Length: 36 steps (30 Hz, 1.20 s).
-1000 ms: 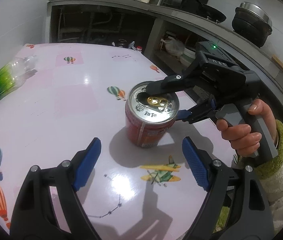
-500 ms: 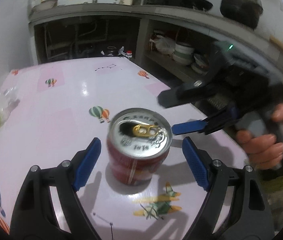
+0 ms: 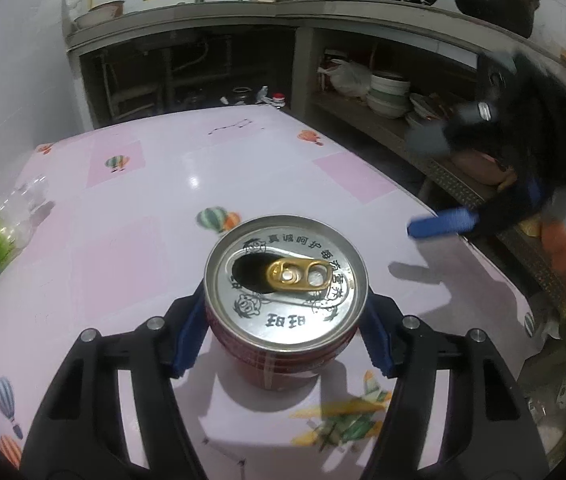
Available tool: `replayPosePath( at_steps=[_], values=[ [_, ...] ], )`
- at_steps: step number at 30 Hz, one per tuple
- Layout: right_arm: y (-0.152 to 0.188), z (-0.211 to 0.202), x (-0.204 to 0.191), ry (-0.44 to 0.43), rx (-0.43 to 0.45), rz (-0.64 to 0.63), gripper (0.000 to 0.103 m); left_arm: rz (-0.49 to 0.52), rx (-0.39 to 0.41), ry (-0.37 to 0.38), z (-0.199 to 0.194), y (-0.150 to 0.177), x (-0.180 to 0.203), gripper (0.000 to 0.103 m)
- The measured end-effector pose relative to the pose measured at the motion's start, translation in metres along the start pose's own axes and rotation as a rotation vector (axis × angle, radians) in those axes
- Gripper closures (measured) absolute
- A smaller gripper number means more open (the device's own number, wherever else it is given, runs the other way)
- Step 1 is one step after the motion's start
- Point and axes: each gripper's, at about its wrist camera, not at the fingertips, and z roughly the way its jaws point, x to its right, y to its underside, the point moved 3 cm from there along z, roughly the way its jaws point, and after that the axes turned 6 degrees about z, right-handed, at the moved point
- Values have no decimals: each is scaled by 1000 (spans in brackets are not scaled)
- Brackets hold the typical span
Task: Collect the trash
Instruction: 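Close the left tool on the red can held by the right tool, then open the right tool, then grasp the green bottle with the right tool while the left tool holds the red can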
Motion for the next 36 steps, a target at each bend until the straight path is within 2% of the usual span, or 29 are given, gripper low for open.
replayPosePath(
  at_steps=[4,7,10,13,17,23,26,32,33,35,36],
  values=[
    [-17,20,-41,-7,-31,-72,12,-58,-4,-68,-19,17,-21,40],
    [-27,53,-80,-14,-88,-143,12,-118,-6,-122,-38,35,-42,40],
    [-38,105,-118,-26,-166,-163,11,-172,-12,-180,-57,53,-61,40],
    [-50,174,-151,-51,-254,-103,11,-217,-14,-225,-73,67,-76,40],
    [-64,252,-178,22,-285,-29,11,-266,-10,-263,-89,81,-88,40],
    [-79,332,-188,190,-249,84,11,-300,-1,-288,-105,93,-98,40],
    [-85,354,-187,247,-219,134,11,-309,0,-291,-106,95,-101,40],
    [-93,383,-188,371,-161,109,11,-323,6,-305,-120,107,-102,40],
    [-95,383,-191,379,-140,95,13,-325,7,-306,-121,108,-102,40],
    [-98,387,-195,404,-138,55,23,-327,7,-309,-122,110,-104,40],
    [-99,388,-197,402,-139,39,23,-328,7,-310,-122,110,-104,40]
  ],
)
